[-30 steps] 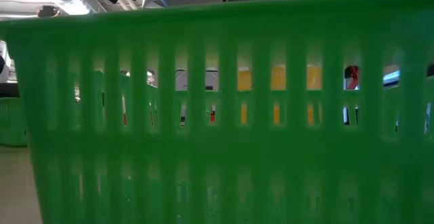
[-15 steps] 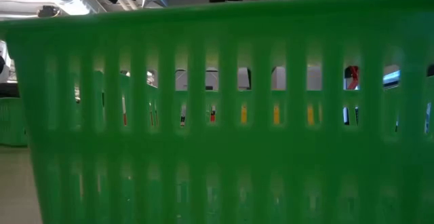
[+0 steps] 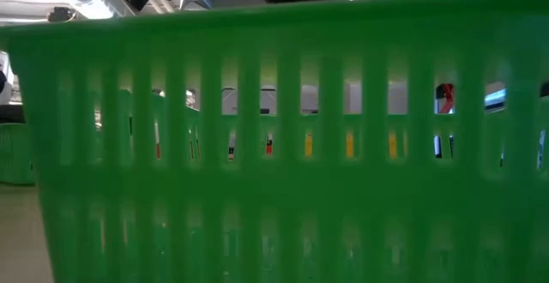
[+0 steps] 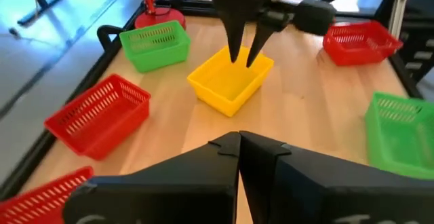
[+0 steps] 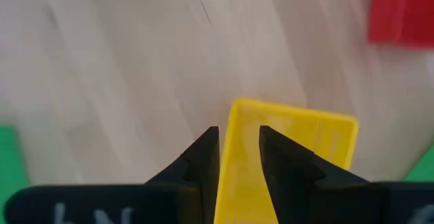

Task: Stack baskets by color
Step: Stack the yellow bin on the yellow bin

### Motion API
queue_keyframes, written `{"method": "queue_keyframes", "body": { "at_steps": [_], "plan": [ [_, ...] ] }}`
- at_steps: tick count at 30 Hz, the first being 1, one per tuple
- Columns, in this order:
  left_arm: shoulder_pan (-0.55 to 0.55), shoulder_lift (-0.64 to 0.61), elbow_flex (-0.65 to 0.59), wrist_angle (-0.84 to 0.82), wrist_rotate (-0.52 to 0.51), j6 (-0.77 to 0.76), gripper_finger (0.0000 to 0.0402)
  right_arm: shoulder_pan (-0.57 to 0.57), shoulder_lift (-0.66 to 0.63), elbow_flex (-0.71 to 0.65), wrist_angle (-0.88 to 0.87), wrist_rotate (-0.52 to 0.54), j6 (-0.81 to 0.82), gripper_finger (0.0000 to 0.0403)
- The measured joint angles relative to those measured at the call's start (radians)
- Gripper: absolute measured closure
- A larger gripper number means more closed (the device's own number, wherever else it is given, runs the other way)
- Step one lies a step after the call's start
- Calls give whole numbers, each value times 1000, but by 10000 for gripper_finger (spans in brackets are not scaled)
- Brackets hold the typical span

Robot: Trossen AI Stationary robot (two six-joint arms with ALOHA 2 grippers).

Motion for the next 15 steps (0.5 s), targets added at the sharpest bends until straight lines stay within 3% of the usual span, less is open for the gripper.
{"method": "queue_keyframes", "body": {
  "at_steps": [10,15],
  "plan": [
    [0,0,0,-3,49,-46,401,10,-112,100,22,1,-38,298],
    [0,0,3,-104,35,-99,401,56,-187,155,36,3,-77,298]
  ]
}}
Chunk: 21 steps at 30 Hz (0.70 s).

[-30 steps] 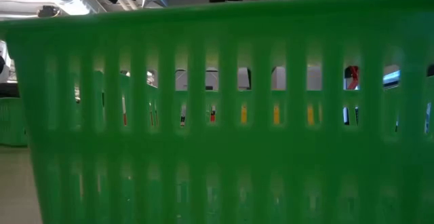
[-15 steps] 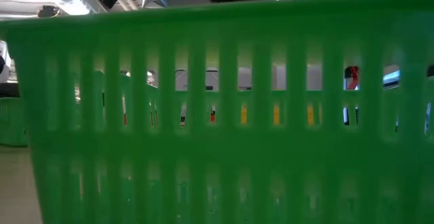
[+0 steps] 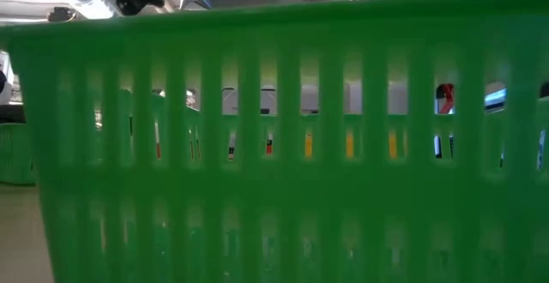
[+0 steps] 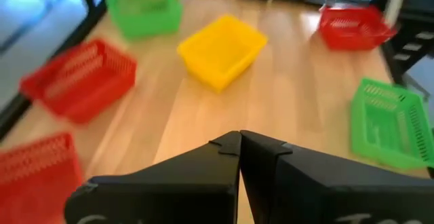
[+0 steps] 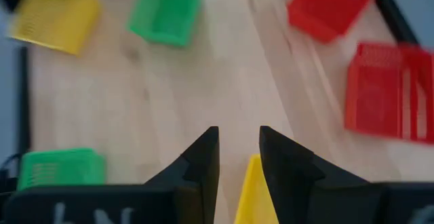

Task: Stack baskets by color
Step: Stack the yellow bin on the yellow bin

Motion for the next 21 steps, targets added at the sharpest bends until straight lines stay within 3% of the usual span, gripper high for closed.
{"method": "queue_keyframes", "body": {
  "at_steps": [5,11,14,21],
  "plan": [
    [-24,26,85,-193,2,-49,401,80,-102,14,55,0,-28,298],
    [-120,115,280,-366,6,-101,401,181,-207,14,62,-2,-39,298],
    [-179,167,328,-437,66,-154,401,230,-244,14,61,-3,-66,298],
    [-256,250,339,-445,218,-437,401,308,-294,14,59,-3,-107,298]
  ]
}}
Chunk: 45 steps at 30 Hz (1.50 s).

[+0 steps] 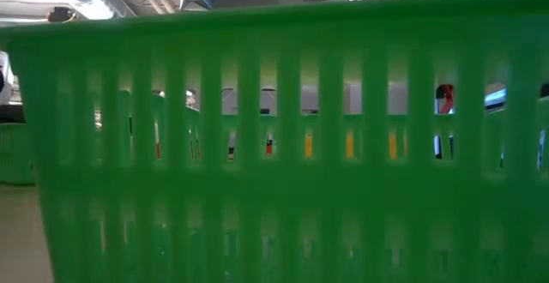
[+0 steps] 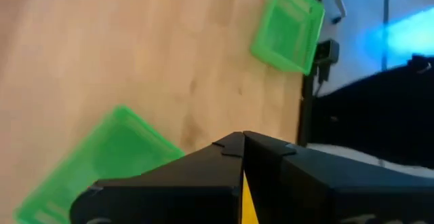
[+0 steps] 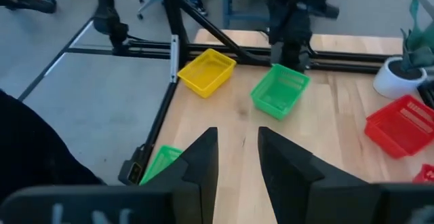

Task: Stack baskets by color
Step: Stack the yellow bin on the yellow bin

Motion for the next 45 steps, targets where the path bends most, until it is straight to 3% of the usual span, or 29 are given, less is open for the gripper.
{"method": "queue_keyframes", "body": {
  "at_steps": [5,13,19,23,29,35,40,45],
  "plan": [
    [-37,54,0,-20,23,-127,393,23,-15,0,-26,0,2,298],
    [-83,154,-1,-158,27,-312,322,47,-18,0,-41,0,3,298],
    [-176,246,-1,-185,48,-675,300,66,-18,0,-40,0,8,298],
    [-283,307,-1,-173,51,-803,302,68,-18,0,-41,0,6,298],
    [-459,394,-1,-41,32,-997,303,68,-18,0,-43,0,-19,298],
    [-605,483,-1,118,-84,-1139,303,68,-18,0,-43,-40,-53,298],
    [-692,560,-1,173,-119,-1254,303,68,-18,-1,-44,-93,-57,298],
    [-740,623,-1,237,-120,-1263,303,68,-18,-1,-44,-107,-44,298]
  ]
}}
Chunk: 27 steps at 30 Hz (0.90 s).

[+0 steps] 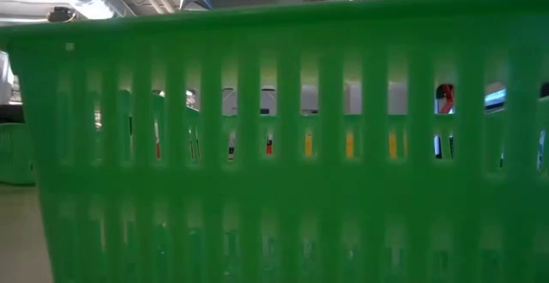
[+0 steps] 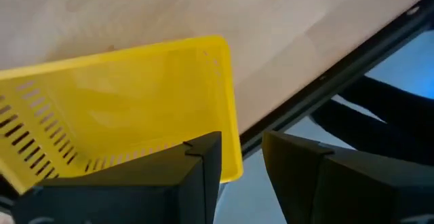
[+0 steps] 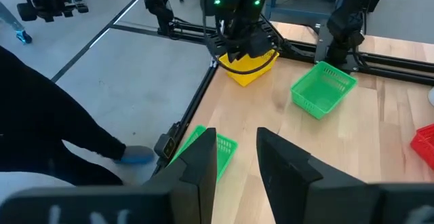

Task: Stack baskets by color
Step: Stack the yellow bin on the yellow bin

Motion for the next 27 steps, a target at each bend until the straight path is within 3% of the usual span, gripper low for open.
{"method": "queue_keyframes", "body": {
  "at_steps": [9,16,27],
  "plan": [
    [-36,52,0,10,-48,0,303,-1,0,0,18,0,28,298],
    [-34,51,0,11,-154,3,303,-1,0,0,18,1,29,298],
    [-36,81,0,24,-157,-24,303,0,0,0,17,1,30,298]
  ]
}}
